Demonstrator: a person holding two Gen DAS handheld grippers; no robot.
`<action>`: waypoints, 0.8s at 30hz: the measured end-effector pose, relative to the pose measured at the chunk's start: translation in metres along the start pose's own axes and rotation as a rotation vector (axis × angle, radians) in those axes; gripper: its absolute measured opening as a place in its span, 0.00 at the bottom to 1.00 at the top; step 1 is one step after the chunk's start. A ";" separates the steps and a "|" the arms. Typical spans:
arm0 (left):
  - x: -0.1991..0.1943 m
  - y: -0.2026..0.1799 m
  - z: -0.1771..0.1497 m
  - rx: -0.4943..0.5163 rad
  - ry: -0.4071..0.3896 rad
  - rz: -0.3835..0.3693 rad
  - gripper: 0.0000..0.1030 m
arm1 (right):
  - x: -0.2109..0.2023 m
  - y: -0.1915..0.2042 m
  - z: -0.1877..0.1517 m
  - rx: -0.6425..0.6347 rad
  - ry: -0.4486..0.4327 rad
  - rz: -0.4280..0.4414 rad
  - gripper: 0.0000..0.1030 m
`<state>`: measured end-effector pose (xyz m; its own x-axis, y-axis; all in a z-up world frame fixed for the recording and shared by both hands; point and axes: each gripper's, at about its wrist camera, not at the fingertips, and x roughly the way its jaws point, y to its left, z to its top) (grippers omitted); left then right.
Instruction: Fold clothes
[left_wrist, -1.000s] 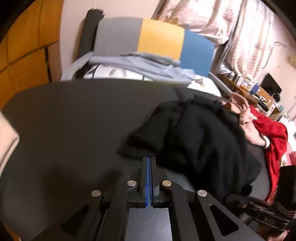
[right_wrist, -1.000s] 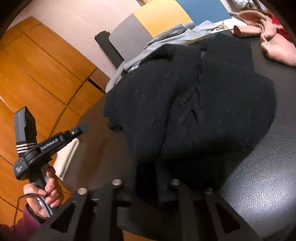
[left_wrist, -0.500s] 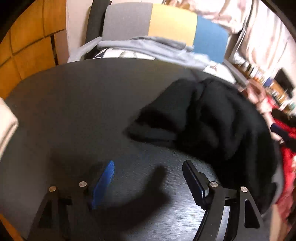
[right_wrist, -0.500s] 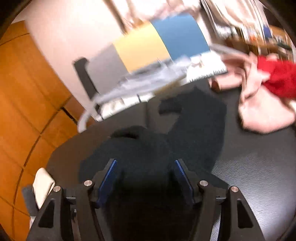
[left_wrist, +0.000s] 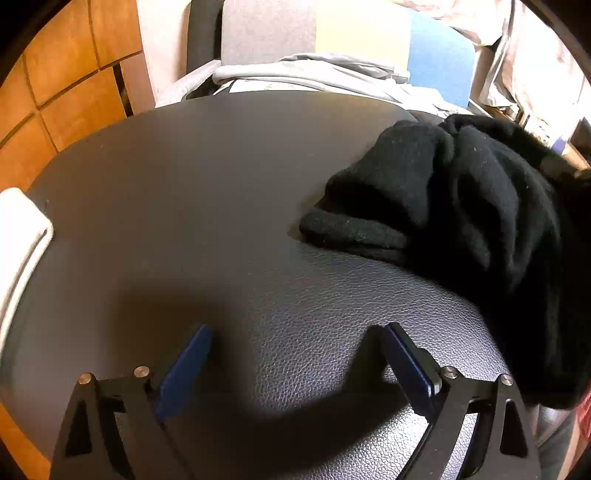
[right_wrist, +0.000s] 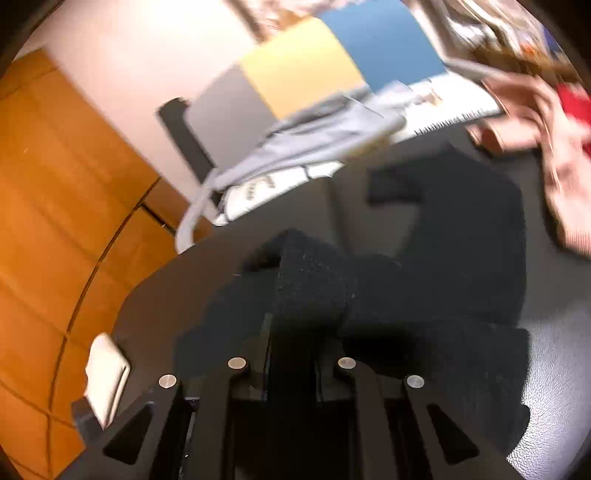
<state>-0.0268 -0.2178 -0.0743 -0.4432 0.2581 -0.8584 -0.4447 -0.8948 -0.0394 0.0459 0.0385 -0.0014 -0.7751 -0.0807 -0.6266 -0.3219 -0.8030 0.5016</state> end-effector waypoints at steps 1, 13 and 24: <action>-0.001 -0.001 -0.002 -0.001 0.000 0.002 0.93 | -0.004 0.010 -0.001 -0.026 -0.007 0.009 0.14; -0.031 0.034 -0.014 -0.131 0.019 0.010 0.93 | -0.004 0.106 -0.059 -0.207 0.080 0.233 0.14; -0.076 0.055 -0.022 -0.283 -0.016 -0.059 0.93 | 0.025 0.096 -0.151 -0.324 0.285 0.145 0.27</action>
<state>-0.0001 -0.2948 -0.0227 -0.4363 0.3161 -0.8424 -0.2357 -0.9437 -0.2321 0.0775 -0.1298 -0.0588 -0.6045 -0.3289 -0.7255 0.0010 -0.9111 0.4121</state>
